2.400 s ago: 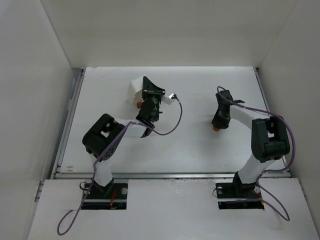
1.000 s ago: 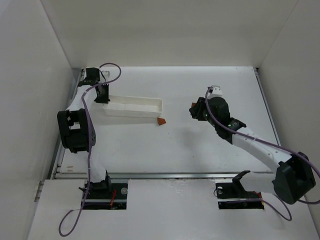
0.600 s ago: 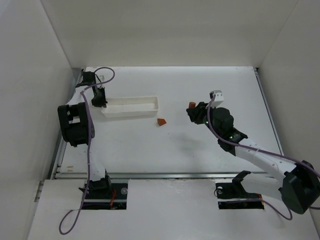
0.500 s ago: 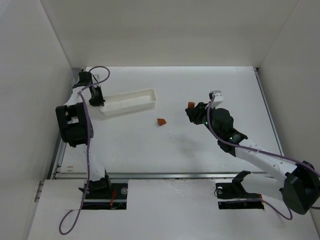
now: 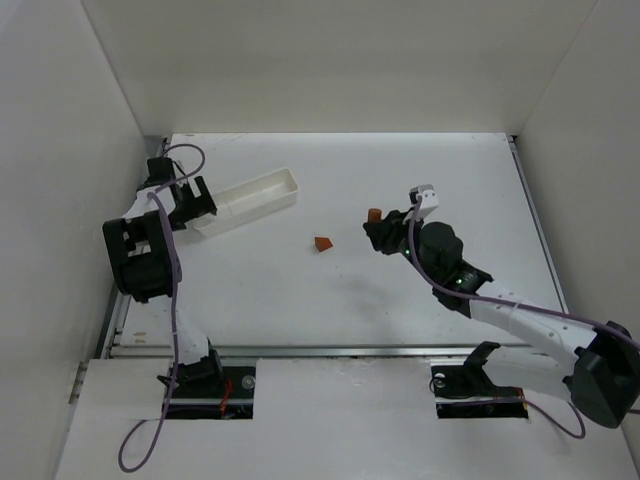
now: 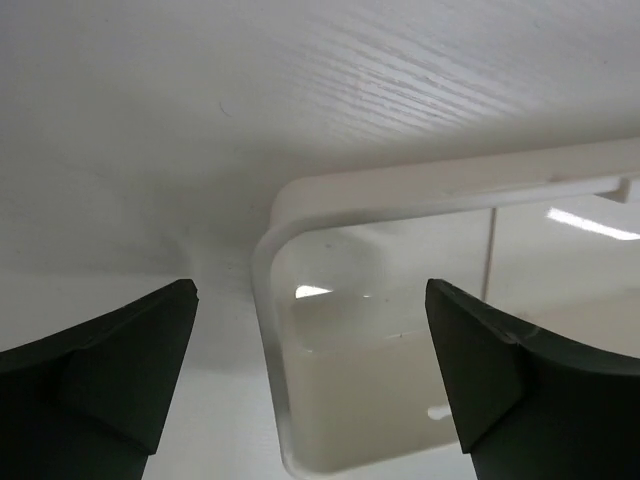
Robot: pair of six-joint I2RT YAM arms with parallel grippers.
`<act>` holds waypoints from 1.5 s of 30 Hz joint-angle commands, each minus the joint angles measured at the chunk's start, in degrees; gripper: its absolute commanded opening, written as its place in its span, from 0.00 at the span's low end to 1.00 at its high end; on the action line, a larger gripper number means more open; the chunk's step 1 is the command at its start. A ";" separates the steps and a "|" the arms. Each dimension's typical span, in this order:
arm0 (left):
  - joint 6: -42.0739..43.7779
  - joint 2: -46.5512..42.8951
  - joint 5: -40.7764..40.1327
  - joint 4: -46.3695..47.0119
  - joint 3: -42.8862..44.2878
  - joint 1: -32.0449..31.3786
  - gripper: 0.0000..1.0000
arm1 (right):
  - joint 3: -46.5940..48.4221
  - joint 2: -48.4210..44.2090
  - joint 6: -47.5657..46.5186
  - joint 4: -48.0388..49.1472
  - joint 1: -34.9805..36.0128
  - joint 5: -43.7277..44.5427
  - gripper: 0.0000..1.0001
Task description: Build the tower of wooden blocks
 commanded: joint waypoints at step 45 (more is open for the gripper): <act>26.69 -22.93 32.45 -24.06 16.96 -43.09 0.87 | 3.72 16.11 -26.02 31.44 17.03 10.22 0.00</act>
